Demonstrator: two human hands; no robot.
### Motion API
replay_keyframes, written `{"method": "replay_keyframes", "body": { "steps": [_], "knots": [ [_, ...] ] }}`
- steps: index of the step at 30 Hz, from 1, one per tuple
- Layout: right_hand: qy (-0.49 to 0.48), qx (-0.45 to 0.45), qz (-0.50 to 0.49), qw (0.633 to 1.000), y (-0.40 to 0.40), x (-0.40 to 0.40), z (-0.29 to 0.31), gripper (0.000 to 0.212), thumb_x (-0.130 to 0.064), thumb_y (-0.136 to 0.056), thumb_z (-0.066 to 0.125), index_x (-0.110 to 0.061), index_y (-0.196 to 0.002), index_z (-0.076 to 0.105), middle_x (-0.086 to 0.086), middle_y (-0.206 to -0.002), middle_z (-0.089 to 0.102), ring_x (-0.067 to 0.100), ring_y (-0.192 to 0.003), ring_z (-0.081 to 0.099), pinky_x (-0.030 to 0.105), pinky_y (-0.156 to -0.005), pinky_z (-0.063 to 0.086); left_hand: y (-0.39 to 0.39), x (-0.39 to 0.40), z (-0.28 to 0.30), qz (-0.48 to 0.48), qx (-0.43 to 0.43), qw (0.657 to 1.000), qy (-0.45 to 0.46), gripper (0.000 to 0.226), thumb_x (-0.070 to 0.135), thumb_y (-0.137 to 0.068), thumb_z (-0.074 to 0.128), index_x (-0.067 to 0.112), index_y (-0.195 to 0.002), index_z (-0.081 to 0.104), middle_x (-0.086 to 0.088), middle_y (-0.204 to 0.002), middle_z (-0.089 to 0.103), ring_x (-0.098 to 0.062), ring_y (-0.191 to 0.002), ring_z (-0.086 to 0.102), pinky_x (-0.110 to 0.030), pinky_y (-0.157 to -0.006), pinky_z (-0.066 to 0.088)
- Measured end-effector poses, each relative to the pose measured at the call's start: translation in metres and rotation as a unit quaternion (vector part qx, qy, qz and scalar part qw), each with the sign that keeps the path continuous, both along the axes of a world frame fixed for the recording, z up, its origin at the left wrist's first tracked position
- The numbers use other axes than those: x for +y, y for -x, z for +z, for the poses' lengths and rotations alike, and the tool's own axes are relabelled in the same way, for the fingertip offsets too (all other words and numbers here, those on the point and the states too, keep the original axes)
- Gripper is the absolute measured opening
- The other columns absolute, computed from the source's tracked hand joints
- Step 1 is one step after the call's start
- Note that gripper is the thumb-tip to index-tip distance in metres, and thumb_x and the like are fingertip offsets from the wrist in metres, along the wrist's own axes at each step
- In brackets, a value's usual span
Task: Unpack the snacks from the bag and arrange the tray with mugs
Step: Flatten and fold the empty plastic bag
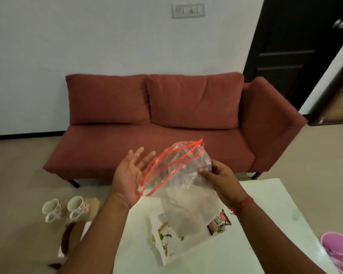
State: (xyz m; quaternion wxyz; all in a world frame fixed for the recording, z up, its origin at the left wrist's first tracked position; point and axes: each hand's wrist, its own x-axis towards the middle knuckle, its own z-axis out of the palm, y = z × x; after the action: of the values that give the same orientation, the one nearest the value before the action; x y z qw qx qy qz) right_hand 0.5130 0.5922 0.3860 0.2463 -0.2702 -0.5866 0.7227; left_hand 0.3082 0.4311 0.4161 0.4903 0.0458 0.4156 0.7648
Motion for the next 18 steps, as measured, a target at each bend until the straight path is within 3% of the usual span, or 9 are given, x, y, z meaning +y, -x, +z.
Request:
{"method": "replay_keyframes", "body": {
  "steps": [3, 5, 7, 10, 15, 18],
  "knots": [
    [0.029, 0.027, -0.077, 0.996, 0.007, -0.018, 0.023, 0.017, -0.009, -0.092, 0.063, -0.004, -0.108, 0.067, 0.019, -0.104, 0.071, 0.035, -0.095, 0.067, 0.06, -0.089, 0.053, -0.005, -0.019, -0.012, -0.002, 0.006, 0.999, 0.049, 0.074, 0.069, -0.085, 0.044, 0.013, -0.132, 0.053, -0.015, -0.119, 0.066, -0.031, -0.105, 0.063, -0.05, -0.092, 0.05],
    [0.028, 0.026, -0.121, 0.992, 0.011, -0.028, 0.034, 0.014, -0.011, -0.092, 0.064, -0.009, -0.106, 0.068, 0.017, -0.103, 0.073, 0.035, -0.093, 0.069, 0.057, -0.084, 0.056, -0.019, -0.028, -0.018, -0.039, 0.034, 0.995, 0.081, 0.081, 0.076, -0.079, 0.04, 0.019, -0.136, 0.049, -0.013, -0.129, 0.062, -0.031, -0.116, 0.06, -0.055, -0.1, 0.046],
    [-0.001, 0.011, -0.159, 0.987, 0.014, -0.036, 0.041, 0.009, -0.012, -0.091, 0.065, -0.012, -0.1, 0.068, 0.013, -0.094, 0.073, 0.029, -0.086, 0.068, 0.055, -0.08, 0.056, -0.034, -0.036, -0.013, -0.101, 0.111, 0.983, 0.104, 0.083, 0.076, -0.076, 0.044, 0.022, -0.14, 0.047, -0.008, -0.136, 0.06, -0.029, -0.124, 0.058, -0.056, -0.104, 0.044],
    [-0.061, -0.021, -0.177, 0.982, 0.016, -0.044, 0.047, 0.009, -0.018, -0.09, 0.068, -0.015, -0.099, 0.067, 0.009, -0.092, 0.073, 0.029, -0.085, 0.07, 0.054, -0.078, 0.058, -0.046, -0.035, 0.001, -0.121, 0.233, 0.954, 0.141, 0.073, 0.06, -0.075, 0.067, 0.021, -0.135, 0.053, -0.001, -0.129, 0.065, -0.02, -0.115, 0.064, -0.047, -0.094, 0.055],
    [-0.069, 0.014, -0.113, 0.991, 0.006, -0.051, 0.062, 0.032, -0.029, -0.089, 0.069, -0.018, -0.118, 0.061, 0.008, -0.112, 0.072, 0.029, -0.105, 0.07, 0.052, -0.089, 0.056, -0.048, -0.03, 0.014, -0.038, 0.332, 0.921, 0.2, 0.036, 0.04, -0.086, 0.069, 0.026, -0.119, 0.063, 0.004, -0.108, 0.073, -0.016, -0.098, 0.07, -0.044, -0.091, 0.057],
    [0.014, 0.045, -0.004, 0.999, -0.006, -0.05, 0.064, 0.047, -0.02, -0.088, 0.07, -0.018, -0.132, 0.052, 0.01, -0.127, 0.066, 0.03, -0.117, 0.064, 0.053, -0.098, 0.051, -0.044, -0.03, 0.013, 0.015, 0.336, 0.925, 0.178, 0.037, 0.039, -0.081, 0.071, 0.028, -0.116, 0.063, 0.002, -0.109, 0.073, -0.018, -0.1, 0.07, -0.046, -0.092, 0.056]
  ]
}}
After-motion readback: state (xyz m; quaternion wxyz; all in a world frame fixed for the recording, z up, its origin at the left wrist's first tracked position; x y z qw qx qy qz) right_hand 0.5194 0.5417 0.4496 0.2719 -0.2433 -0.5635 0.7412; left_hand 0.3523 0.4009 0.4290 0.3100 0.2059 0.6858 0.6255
